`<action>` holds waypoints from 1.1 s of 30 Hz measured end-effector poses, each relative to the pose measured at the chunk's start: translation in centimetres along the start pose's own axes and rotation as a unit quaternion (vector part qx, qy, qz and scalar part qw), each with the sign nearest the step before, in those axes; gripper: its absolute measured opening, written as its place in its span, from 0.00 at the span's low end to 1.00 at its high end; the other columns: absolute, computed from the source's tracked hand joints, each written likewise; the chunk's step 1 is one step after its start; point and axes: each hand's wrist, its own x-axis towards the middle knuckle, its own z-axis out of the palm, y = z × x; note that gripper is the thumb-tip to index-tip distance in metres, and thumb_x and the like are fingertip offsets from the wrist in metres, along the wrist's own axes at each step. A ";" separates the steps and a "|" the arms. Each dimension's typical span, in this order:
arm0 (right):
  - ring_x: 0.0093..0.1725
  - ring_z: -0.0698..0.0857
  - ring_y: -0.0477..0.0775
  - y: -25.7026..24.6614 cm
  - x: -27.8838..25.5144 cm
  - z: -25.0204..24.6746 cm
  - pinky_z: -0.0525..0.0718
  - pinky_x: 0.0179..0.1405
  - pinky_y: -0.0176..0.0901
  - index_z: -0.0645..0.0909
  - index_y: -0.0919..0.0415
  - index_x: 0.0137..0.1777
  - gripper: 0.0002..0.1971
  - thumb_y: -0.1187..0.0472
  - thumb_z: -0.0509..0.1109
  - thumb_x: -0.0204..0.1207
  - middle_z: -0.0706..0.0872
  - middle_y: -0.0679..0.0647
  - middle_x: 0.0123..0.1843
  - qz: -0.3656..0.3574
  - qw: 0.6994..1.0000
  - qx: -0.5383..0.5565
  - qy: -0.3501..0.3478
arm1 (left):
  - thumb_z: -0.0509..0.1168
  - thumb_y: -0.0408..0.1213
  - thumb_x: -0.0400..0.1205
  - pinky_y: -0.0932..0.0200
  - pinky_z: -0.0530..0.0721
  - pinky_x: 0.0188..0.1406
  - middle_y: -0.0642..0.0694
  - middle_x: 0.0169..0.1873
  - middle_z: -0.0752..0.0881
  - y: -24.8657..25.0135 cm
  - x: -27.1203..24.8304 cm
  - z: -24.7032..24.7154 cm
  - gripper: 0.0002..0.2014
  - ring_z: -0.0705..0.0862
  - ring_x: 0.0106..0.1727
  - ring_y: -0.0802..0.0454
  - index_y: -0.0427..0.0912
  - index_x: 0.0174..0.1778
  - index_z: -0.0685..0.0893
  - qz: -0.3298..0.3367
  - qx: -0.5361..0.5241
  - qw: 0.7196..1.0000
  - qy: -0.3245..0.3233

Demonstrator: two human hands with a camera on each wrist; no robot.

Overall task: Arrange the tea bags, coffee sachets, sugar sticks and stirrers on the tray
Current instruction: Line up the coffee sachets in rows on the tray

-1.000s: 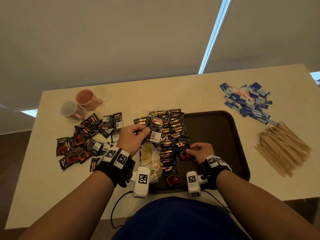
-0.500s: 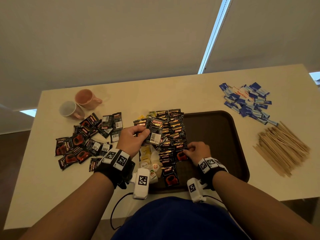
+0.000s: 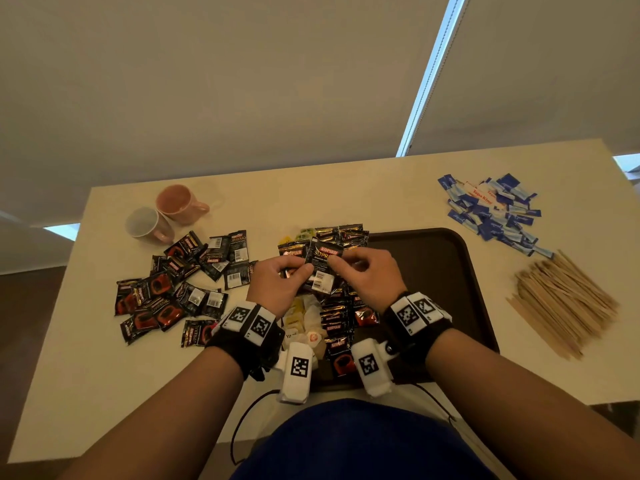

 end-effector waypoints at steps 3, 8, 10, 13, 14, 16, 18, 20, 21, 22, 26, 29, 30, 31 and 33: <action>0.39 0.90 0.55 -0.8 0.0 0.6 0.90 0.43 0.55 0.89 0.58 0.42 0.10 0.51 0.79 0.73 0.91 0.54 0.37 0.019 0.998 0.057 -0.005 | 0.76 0.36 0.79 0.56 0.86 0.55 0.54 0.42 0.88 0.1 -0.4 0.2 0.05 0.87 0.48 0.54 0.51 0.43 0.89 0.017 0.014 1.000 -0.003; 0.52 0.91 0.57 -0.6 -0.3 -0.4 0.88 0.58 0.57 0.87 0.55 0.50 0.07 0.67 0.72 0.80 0.92 0.60 0.52 0.072 0.981 0.179 0.034 | 0.66 0.23 0.83 0.53 0.92 0.46 0.44 0.53 0.89 -0.2 -1.1 0.0 0.18 0.90 0.52 0.51 0.51 0.41 0.92 -0.013 -0.073 0.997 -0.023; 0.56 0.89 0.59 0.1 -0.2 -0.9 0.86 0.62 0.64 0.85 0.51 0.51 0.11 0.69 0.67 0.82 0.91 0.59 0.55 0.079 0.979 0.185 0.025 | 0.65 0.21 0.83 0.51 0.93 0.40 0.42 0.60 0.86 0.0 -1.4 0.0 0.18 0.91 0.49 0.52 0.51 0.46 0.91 -0.020 -0.096 0.995 -0.032; 0.59 0.88 0.64 0.1 -0.4 -1.1 0.84 0.63 0.66 0.81 0.55 0.61 0.12 0.69 0.64 0.84 0.89 0.59 0.59 0.088 0.981 0.173 -0.014 | 0.67 0.20 0.82 0.52 0.92 0.34 0.39 0.61 0.86 0.2 -1.7 0.1 0.23 0.92 0.48 0.47 0.59 0.55 0.88 -0.020 -0.125 0.991 -0.038; 0.60 0.87 0.62 -0.1 -0.5 -1.0 0.84 0.64 0.65 0.78 0.58 0.67 0.15 0.70 0.65 0.83 0.87 0.60 0.62 0.092 0.979 0.179 -0.019 | 0.67 0.20 0.82 0.52 0.92 0.33 0.38 0.60 0.87 0.3 -1.7 0.2 0.26 0.92 0.48 0.46 0.62 0.59 0.86 -0.024 -0.137 0.990 -0.036; 0.61 0.86 0.58 -0.1 -0.5 -0.7 0.85 0.65 0.61 0.72 0.61 0.75 0.22 0.71 0.67 0.82 0.84 0.61 0.66 0.102 0.977 0.185 -0.009 | 0.68 0.20 0.81 0.52 0.91 0.30 0.40 0.55 0.90 0.6 -1.8 0.3 0.31 0.93 0.46 0.44 0.63 0.69 0.80 -0.031 -0.161 0.986 -0.037; 0.60 0.87 0.58 -0.2 -0.4 -0.5 0.86 0.62 0.62 0.72 0.59 0.75 0.23 0.69 0.68 0.81 0.85 0.61 0.64 0.096 0.981 0.168 0.006 | 0.69 0.19 0.80 0.53 0.90 0.28 0.42 0.49 0.92 0.7 -1.7 0.5 0.35 0.93 0.42 0.45 0.61 0.74 0.72 -0.043 -0.170 0.984 -0.035; 0.56 0.88 0.60 -0.3 -0.2 -0.4 0.86 0.59 0.63 0.74 0.57 0.73 0.22 0.68 0.69 0.81 0.86 0.59 0.60 0.087 0.988 0.130 0.013 | 0.70 0.21 0.80 0.54 0.90 0.27 0.42 0.48 0.91 0.6 -1.4 0.6 0.33 0.93 0.39 0.50 0.55 0.74 0.69 -0.058 -0.165 0.984 -0.026; 0.52 0.88 0.58 -0.3 0.0 -0.3 0.87 0.58 0.64 0.75 0.58 0.73 0.21 0.68 0.68 0.81 0.86 0.57 0.55 0.084 0.989 0.124 0.015 | 0.70 0.21 0.80 0.55 0.89 0.27 0.42 0.49 0.91 0.5 -1.2 0.6 0.30 0.93 0.38 0.52 0.51 0.72 0.70 -0.063 -0.156 0.985 -0.023; 0.49 0.88 0.56 -0.5 0.0 -0.3 0.87 0.58 0.63 0.77 0.60 0.73 0.20 0.69 0.67 0.81 0.87 0.55 0.51 0.084 0.988 0.132 0.016 | 0.71 0.22 0.80 0.57 0.89 0.27 0.43 0.50 0.90 0.3 -1.1 0.6 0.27 0.93 0.38 0.53 0.48 0.71 0.71 -0.066 -0.146 0.987 -0.024; 0.60 0.86 0.48 -1.4 -0.3 -0.5 0.82 0.68 0.49 0.81 0.61 0.70 0.19 0.54 0.70 0.82 0.88 0.51 0.59 0.052 0.988 0.147 -0.001 | 0.70 0.24 0.81 0.59 0.89 0.27 0.45 0.51 0.89 -0.1 -0.8 0.5 0.20 0.92 0.37 0.56 0.45 0.64 0.75 -0.064 -0.123 0.989 -0.040; 0.50 0.84 0.43 -1.6 -0.6 -0.4 0.81 0.53 0.38 0.82 0.60 0.68 0.20 0.49 0.69 0.82 0.86 0.49 0.53 0.032 0.989 0.142 -0.035 | 0.70 0.24 0.81 0.59 0.89 0.27 0.46 0.50 0.89 -0.2 -0.6 0.5 0.18 0.92 0.38 0.56 0.46 0.62 0.76 -0.065 -0.120 0.990 -0.040; 0.42 0.81 0.44 -1.5 -0.5 -0.4 0.79 0.45 0.39 0.84 0.61 0.63 0.16 0.51 0.67 0.84 0.84 0.52 0.46 0.042 0.984 0.165 -0.045 | 0.70 0.25 0.81 0.59 0.89 0.28 0.45 0.51 0.89 -0.2 -0.5 0.5 0.18 0.92 0.38 0.56 0.46 0.62 0.76 -0.067 -0.118 0.990 -0.040; 0.38 0.79 0.48 -1.7 -0.6 -0.5 0.77 0.39 0.42 0.84 0.64 0.56 0.15 0.53 0.62 0.87 0.83 0.57 0.42 0.057 0.978 0.194 -0.052 | 0.70 0.25 0.81 0.59 0.89 0.28 0.45 0.52 0.89 -0.2 -0.4 0.6 0.18 0.92 0.39 0.56 0.45 0.62 0.76 -0.067 -0.114 0.990 -0.039; 0.38 0.84 0.57 -1.6 -0.5 -0.6 0.82 0.39 0.48 0.82 0.68 0.52 0.17 0.57 0.55 0.90 0.87 0.64 0.44 0.082 0.967 0.236 -0.049 | 0.70 0.25 0.81 0.58 0.89 0.28 0.45 0.52 0.89 -0.2 -0.3 0.6 0.17 0.91 0.38 0.57 0.45 0.62 0.76 -0.066 -0.110 0.991 -0.035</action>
